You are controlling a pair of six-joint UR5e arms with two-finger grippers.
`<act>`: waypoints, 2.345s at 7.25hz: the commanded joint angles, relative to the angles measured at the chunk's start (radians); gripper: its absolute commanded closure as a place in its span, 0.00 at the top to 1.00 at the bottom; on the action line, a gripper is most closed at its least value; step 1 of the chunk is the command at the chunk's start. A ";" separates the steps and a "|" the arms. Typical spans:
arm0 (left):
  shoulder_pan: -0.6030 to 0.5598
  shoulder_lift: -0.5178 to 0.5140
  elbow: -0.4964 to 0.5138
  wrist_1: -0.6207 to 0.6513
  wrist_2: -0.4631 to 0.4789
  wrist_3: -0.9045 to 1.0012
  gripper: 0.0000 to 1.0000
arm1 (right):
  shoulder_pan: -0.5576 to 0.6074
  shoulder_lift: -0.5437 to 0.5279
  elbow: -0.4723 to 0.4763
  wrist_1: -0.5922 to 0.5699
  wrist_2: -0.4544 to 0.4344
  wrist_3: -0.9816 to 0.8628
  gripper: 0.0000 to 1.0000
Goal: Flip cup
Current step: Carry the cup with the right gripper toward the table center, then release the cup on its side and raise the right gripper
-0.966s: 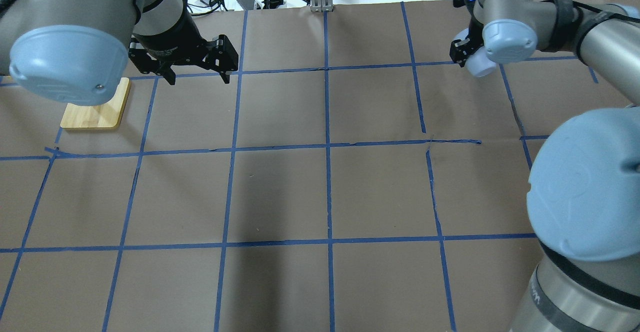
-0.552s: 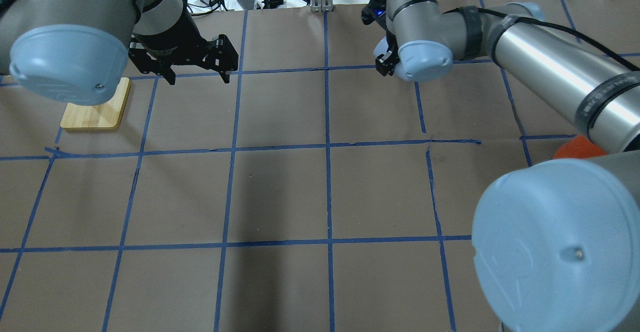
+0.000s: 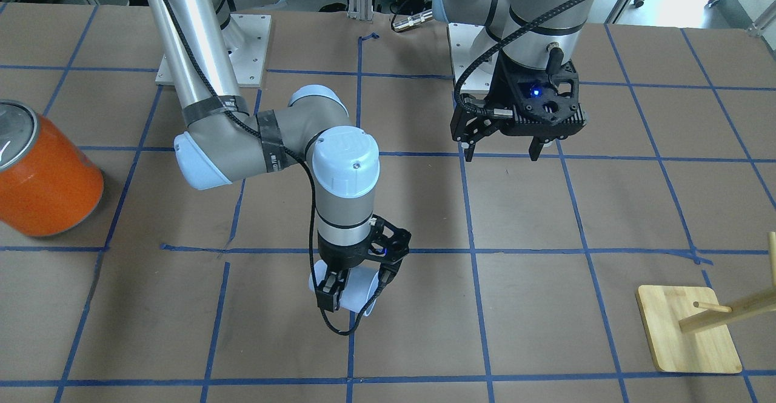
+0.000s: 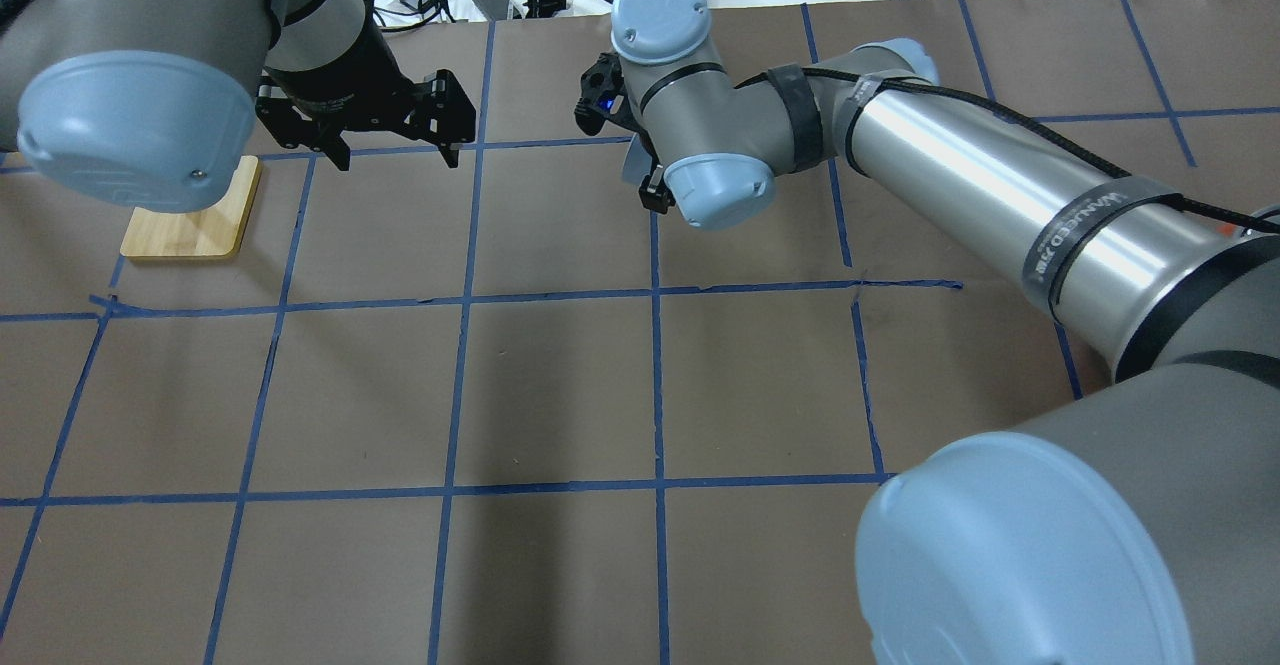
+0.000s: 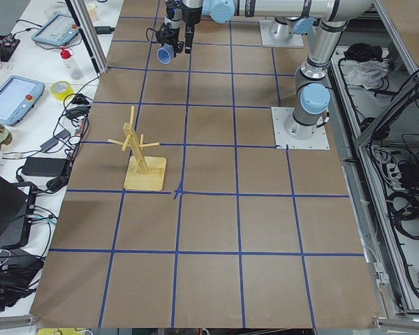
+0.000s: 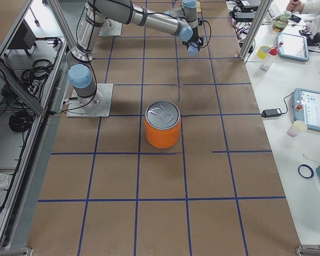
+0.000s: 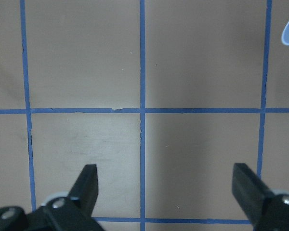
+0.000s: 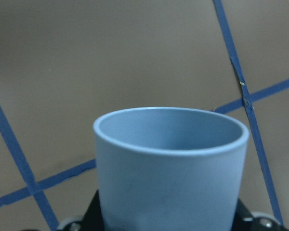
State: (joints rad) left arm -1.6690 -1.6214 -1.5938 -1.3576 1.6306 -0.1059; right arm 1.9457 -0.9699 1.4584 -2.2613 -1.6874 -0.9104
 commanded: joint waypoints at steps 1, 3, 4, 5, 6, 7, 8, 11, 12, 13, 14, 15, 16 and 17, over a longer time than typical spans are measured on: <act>0.000 0.000 0.000 0.000 0.000 0.000 1.00 | 0.030 0.022 0.005 -0.029 0.081 -0.213 0.17; 0.000 0.001 0.000 0.000 0.000 0.000 1.00 | 0.033 0.066 0.004 -0.066 0.165 -0.260 0.19; 0.000 0.000 0.000 0.000 0.000 0.000 1.00 | 0.035 0.068 0.005 -0.066 0.201 -0.301 0.27; 0.000 0.000 0.000 0.000 0.000 0.000 1.00 | 0.035 0.068 0.005 -0.064 0.212 -0.321 0.28; 0.000 0.000 0.000 0.000 0.000 0.000 1.00 | 0.035 0.069 0.005 -0.061 0.218 -0.318 0.28; 0.000 0.000 0.000 0.000 0.000 0.000 1.00 | 0.035 0.075 0.005 -0.054 0.230 -0.312 0.28; 0.000 0.000 0.000 0.000 0.000 0.000 1.00 | 0.036 0.089 0.005 -0.049 0.232 -0.311 0.37; 0.000 0.000 0.000 0.000 0.000 0.000 1.00 | 0.062 0.097 -0.003 -0.054 0.227 -0.274 0.65; 0.000 0.000 0.000 0.000 -0.001 0.000 1.00 | 0.062 0.091 -0.003 -0.054 0.226 -0.272 0.99; 0.002 0.000 0.000 -0.002 -0.001 0.002 1.00 | 0.062 0.085 -0.003 -0.047 0.213 -0.269 1.00; 0.003 0.000 -0.002 0.000 -0.001 0.011 1.00 | 0.062 0.083 -0.003 -0.044 0.209 -0.259 1.00; 0.005 0.000 -0.006 0.000 -0.005 0.020 1.00 | 0.062 0.079 -0.004 -0.022 0.169 -0.205 1.00; 0.006 0.000 -0.006 0.000 -0.003 0.050 1.00 | 0.062 0.057 -0.006 0.021 0.137 -0.170 1.00; 0.012 0.000 -0.006 0.000 -0.003 0.140 1.00 | 0.033 0.025 -0.007 0.057 0.121 -0.170 1.00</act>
State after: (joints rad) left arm -1.6622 -1.6214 -1.5992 -1.3576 1.6274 -0.0470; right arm 2.0020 -0.9113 1.4531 -2.2499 -1.5378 -1.0991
